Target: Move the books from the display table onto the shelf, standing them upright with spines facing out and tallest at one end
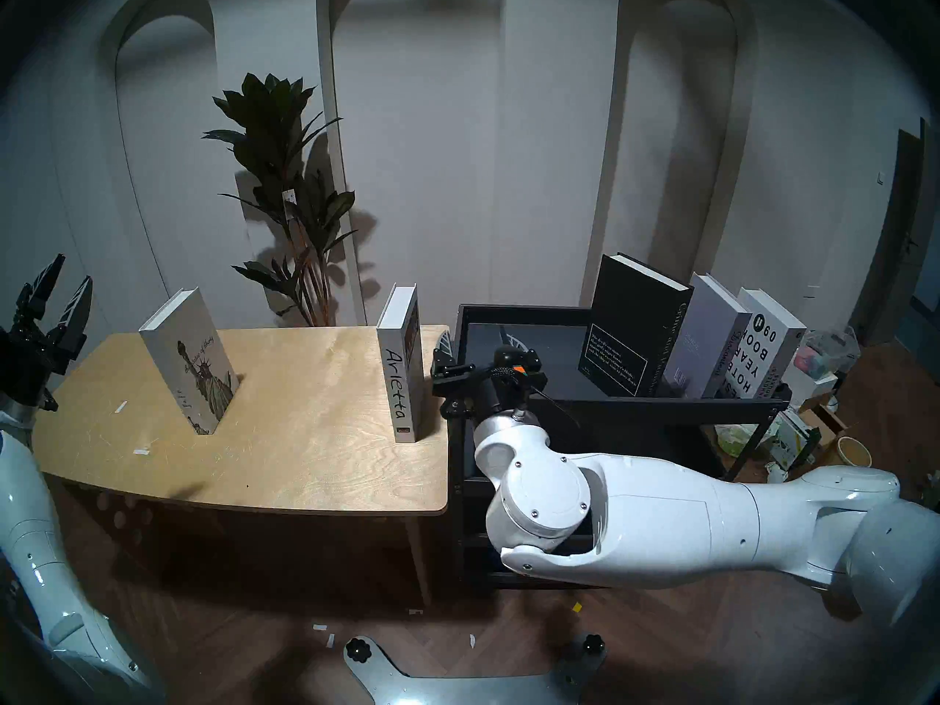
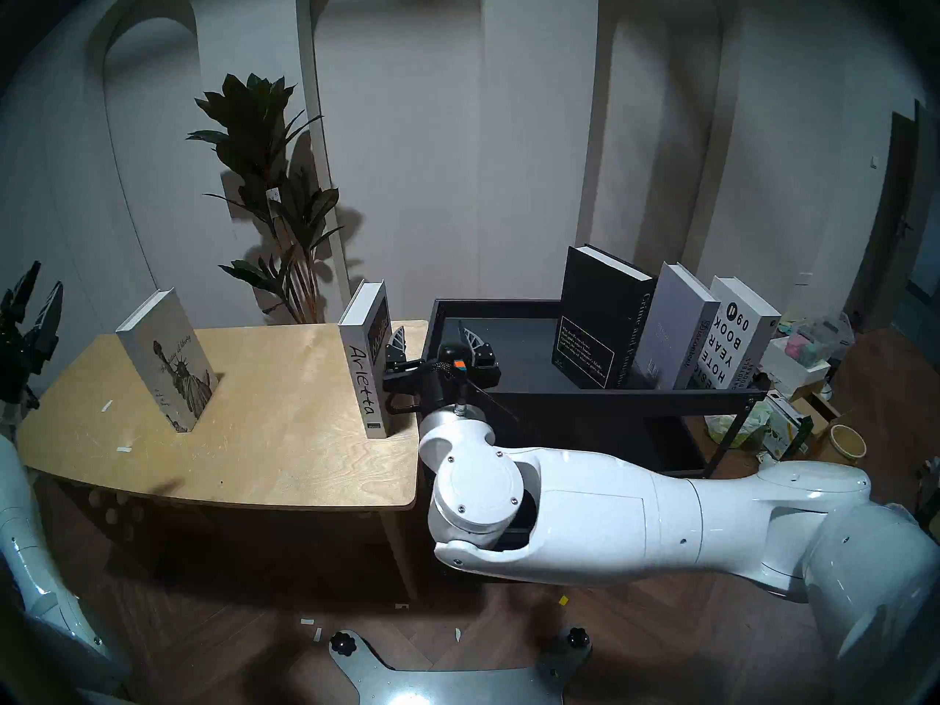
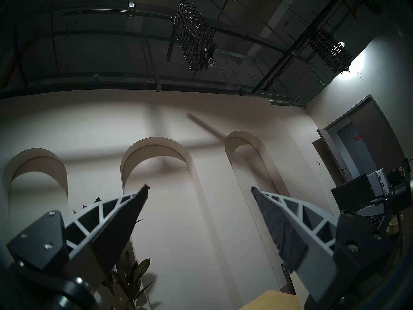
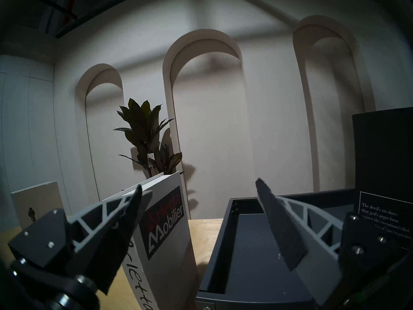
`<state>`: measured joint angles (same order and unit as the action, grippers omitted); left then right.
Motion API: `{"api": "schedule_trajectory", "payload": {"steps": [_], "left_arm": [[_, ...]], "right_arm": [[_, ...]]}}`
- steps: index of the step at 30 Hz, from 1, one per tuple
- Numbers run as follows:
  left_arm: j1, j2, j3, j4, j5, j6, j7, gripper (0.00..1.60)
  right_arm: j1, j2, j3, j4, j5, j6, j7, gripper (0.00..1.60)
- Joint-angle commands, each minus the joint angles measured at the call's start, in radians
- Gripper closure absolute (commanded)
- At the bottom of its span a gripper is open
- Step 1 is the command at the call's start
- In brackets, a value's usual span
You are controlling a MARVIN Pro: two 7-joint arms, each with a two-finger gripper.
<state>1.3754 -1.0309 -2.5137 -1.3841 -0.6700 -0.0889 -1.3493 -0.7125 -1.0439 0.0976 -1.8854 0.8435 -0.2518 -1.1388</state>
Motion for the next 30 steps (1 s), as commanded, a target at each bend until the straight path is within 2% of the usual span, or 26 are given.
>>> {"api": "schedule_trajectory", "payload": {"steps": [1,3,4,12,25,30], "left_arm": [[-0.006,0.01,0.001,-0.01,-0.001,0.0,-0.001,0.0],[-0.006,0.01,0.001,-0.01,-0.001,0.0,-0.001,0.0],[-0.006,0.01,0.001,-0.01,-0.001,0.0,-0.001,0.0],[-0.006,0.009,0.001,-0.01,-0.001,-0.001,-0.001,0.0],[-0.006,0.01,0.001,-0.01,0.0,-0.001,-0.002,0.0],[-0.006,0.01,0.001,-0.01,0.0,-0.001,-0.002,0.0]], "right_arm": [[0.05,-0.106,-0.005,0.055,0.02,0.011,0.034,0.0],[0.057,-0.145,-0.007,0.088,0.026,0.018,0.036,0.0],[0.061,-0.139,-0.011,0.086,0.03,0.02,0.045,0.0],[0.085,-0.228,-0.004,0.147,0.053,0.027,0.046,0.0],[0.097,-0.348,0.015,0.266,0.071,-0.012,-0.021,0.0],[0.119,-0.417,0.012,0.332,0.06,-0.019,-0.052,0.0]]}}
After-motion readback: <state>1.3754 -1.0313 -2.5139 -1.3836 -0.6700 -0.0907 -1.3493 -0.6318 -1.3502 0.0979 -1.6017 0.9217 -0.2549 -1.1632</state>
